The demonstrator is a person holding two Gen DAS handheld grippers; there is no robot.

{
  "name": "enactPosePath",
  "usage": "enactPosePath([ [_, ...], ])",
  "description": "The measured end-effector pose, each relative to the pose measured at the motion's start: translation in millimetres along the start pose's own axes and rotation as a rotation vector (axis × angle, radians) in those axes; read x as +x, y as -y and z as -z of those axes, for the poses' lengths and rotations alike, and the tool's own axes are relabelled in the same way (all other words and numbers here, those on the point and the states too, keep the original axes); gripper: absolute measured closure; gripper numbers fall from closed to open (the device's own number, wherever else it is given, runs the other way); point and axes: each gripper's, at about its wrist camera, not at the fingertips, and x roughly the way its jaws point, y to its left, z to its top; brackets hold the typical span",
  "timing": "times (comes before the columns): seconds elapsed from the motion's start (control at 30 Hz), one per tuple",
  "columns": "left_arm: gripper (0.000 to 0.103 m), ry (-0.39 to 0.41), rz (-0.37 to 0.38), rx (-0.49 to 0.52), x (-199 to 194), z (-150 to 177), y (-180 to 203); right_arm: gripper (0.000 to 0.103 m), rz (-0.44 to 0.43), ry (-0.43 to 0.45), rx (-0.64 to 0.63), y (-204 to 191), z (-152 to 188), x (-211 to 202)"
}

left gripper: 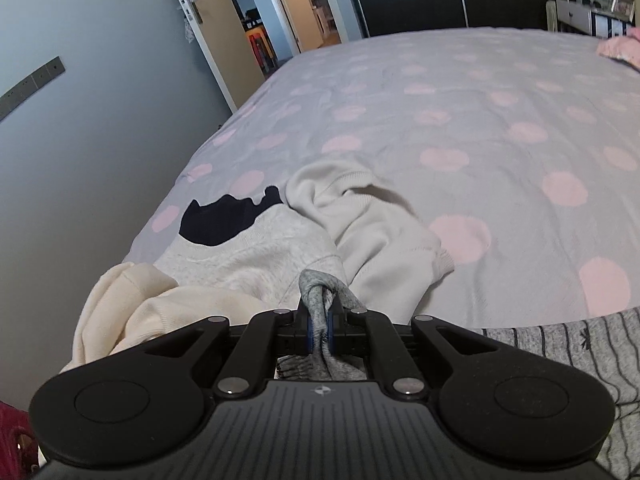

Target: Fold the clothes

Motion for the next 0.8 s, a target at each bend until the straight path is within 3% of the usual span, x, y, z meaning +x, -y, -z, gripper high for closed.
enactPosePath([
  [0.07,0.099,-0.007,-0.005,0.011,2.7,1.0,1.8,0.075,-0.044,-0.053,-0.032,-1.7,11.2,21.8],
  [0.23,0.098,-0.009,-0.012,0.028,3.6,5.3,3.3,0.07,-0.094,-0.14,-0.094,-15.3,29.3,71.8],
  [0.6,0.098,-0.035,-0.02,0.037,17.6,9.5,3.6,0.061,-0.013,-0.229,-0.164,-41.6,40.2,165.4],
  [0.67,0.098,-0.038,-0.02,0.036,18.6,9.2,3.9,0.064,0.007,-0.241,-0.185,-47.7,43.7,174.8],
  [0.77,0.098,-0.037,-0.014,0.025,15.1,7.7,3.1,0.091,0.041,-0.229,-0.209,-52.7,48.0,173.9],
  [0.8,0.098,-0.033,-0.011,0.021,12.6,7.6,2.5,0.094,0.056,-0.218,-0.221,-54.0,48.8,170.3],
])
